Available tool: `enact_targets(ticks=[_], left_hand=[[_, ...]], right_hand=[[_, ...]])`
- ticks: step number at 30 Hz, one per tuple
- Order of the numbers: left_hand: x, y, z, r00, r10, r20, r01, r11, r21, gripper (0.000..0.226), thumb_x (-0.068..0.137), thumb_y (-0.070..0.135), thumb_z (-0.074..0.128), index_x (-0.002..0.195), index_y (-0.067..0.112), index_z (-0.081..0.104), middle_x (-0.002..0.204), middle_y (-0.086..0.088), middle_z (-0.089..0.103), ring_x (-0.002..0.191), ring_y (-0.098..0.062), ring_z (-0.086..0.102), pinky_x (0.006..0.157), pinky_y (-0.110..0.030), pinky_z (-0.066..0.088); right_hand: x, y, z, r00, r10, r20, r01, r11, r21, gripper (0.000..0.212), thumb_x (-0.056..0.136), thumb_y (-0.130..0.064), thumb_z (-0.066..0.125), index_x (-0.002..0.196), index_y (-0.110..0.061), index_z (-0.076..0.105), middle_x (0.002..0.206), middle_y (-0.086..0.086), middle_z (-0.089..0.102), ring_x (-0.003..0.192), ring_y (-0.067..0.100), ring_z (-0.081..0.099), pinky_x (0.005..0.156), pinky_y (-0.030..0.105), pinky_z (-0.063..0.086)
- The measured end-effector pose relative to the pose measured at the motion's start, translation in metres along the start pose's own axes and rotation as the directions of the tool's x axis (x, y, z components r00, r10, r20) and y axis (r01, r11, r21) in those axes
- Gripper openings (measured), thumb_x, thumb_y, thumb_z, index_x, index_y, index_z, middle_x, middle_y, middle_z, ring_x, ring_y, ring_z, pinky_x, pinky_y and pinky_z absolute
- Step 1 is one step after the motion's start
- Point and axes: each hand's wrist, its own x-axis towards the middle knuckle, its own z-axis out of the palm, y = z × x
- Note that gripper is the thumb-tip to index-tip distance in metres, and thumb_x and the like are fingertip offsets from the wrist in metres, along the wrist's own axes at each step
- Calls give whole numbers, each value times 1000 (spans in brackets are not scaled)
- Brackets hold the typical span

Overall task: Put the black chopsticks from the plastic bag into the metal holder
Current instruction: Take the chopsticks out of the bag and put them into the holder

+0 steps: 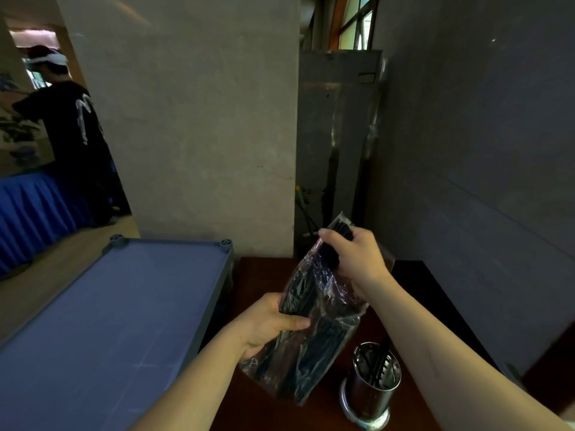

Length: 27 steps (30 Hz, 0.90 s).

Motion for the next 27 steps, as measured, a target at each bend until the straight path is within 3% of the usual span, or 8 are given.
enact_targets(ticks=[4, 7, 9, 10, 12, 17, 21, 27], left_hand=[[0, 2, 1, 1000, 8, 19, -8, 1000, -2, 34, 87, 2, 73, 121, 1, 68, 119, -17, 73, 114, -31, 69, 100, -44, 54], [1, 0, 1, 1000, 11, 22, -11, 1000, 7, 31, 88, 2, 73, 118, -2, 68, 118, -19, 73, 112, -34, 69, 99, -44, 54], [1, -4, 2, 1000, 23, 13, -24, 999, 38, 16, 87, 4, 74, 103, 1, 74, 107, -13, 76, 105, -29, 71, 94, -40, 56], [1, -6, 2, 1000, 29, 7, -29, 998, 56, 6, 87, 4, 74, 91, 8, 76, 99, -8, 76, 99, -25, 72, 90, -36, 56], [3, -9, 4, 1000, 31, -1, -31, 996, 84, 12, 86, 6, 75, 80, 16, 73, 91, -2, 75, 94, -21, 71, 86, -32, 55], [4, -16, 5, 1000, 10, -20, -8, 993, 119, 18, 85, 8, 74, 74, 22, 72, 88, 0, 74, 90, -17, 71, 81, -26, 56], [5, -20, 4, 998, 10, -58, -3, 994, 107, 15, 85, 5, 75, 77, 18, 71, 90, -5, 74, 90, -21, 72, 83, -32, 57], [6, -27, 3, 980, -10, -197, 23, 998, 60, 20, 87, 2, 73, 76, 19, 72, 88, -2, 77, 86, -17, 74, 77, -29, 57]], right_hand=[[-2, -11, -10, 996, -88, -23, 89, 996, 12, 33, 94, -27, 71, 61, -27, 73, 60, -4, 70, 59, 12, 70, 49, 21, 50], [-1, -21, -21, 988, -141, -63, 142, 990, 17, 30, 94, -29, 70, 65, -25, 75, 74, 6, 76, 77, 27, 75, 69, 39, 60], [1, -28, -29, 979, -175, -103, 179, 983, 37, 28, 94, -25, 69, 66, -20, 74, 75, 11, 76, 78, 30, 76, 72, 44, 62], [2, -32, -33, 973, -192, -129, 199, 979, 43, 26, 94, -23, 69, 68, -19, 73, 73, 10, 76, 75, 27, 76, 70, 42, 63], [4, -40, -43, 953, -231, -196, 242, 970, 31, 23, 92, -23, 70, 70, -17, 73, 69, 8, 76, 70, 22, 75, 65, 36, 61], [3, -63, -72, 897, -319, -306, 340, 940, 14, 21, 86, -27, 71, 68, -31, 78, 68, 5, 76, 69, 22, 75, 65, 33, 61], [1, -71, -101, 845, -344, -410, 382, 924, 11, 22, 85, -23, 72, 63, -19, 74, 66, 8, 75, 69, 25, 75, 62, 35, 57], [-13, -57, -155, 774, -331, -539, 360, 931, -55, 26, 84, -30, 72, 61, -20, 66, 68, 8, 76, 57, 19, 69, 41, 21, 42]])
